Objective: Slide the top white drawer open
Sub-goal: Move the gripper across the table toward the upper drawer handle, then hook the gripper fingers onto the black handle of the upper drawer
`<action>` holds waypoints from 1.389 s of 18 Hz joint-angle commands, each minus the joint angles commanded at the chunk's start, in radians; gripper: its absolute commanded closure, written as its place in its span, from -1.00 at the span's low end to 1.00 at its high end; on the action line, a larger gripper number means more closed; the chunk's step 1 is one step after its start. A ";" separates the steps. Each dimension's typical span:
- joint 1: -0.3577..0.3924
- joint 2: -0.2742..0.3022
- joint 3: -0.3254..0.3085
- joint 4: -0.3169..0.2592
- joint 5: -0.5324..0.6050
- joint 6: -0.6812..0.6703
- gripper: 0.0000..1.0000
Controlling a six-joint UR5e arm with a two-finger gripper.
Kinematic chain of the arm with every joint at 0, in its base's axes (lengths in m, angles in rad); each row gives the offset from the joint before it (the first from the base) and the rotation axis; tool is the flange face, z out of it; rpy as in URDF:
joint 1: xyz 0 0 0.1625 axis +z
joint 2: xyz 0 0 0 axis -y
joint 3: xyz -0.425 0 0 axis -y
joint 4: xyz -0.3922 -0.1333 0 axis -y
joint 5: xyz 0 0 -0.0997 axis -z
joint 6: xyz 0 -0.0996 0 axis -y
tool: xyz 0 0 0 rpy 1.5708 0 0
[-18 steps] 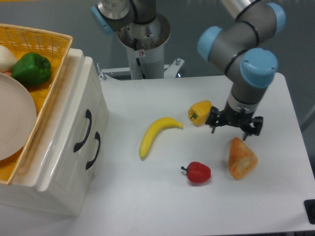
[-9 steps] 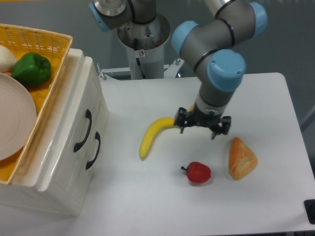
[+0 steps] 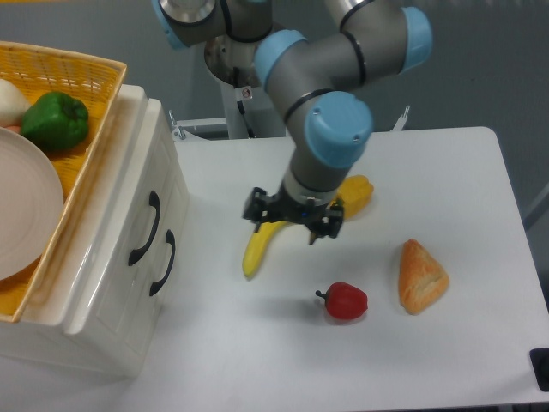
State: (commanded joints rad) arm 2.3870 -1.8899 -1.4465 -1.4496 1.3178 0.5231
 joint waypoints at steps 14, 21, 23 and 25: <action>-0.091 0.014 -0.009 0.000 -0.075 -0.058 -1.00; -0.115 0.017 -0.015 -0.002 -0.091 -0.075 -1.00; -0.118 0.018 -0.017 0.000 -0.095 -0.106 -1.00; -0.130 0.020 -0.017 0.000 -0.098 -0.106 -1.00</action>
State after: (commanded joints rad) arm 2.2565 -1.8699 -1.4634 -1.4496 1.2195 0.4172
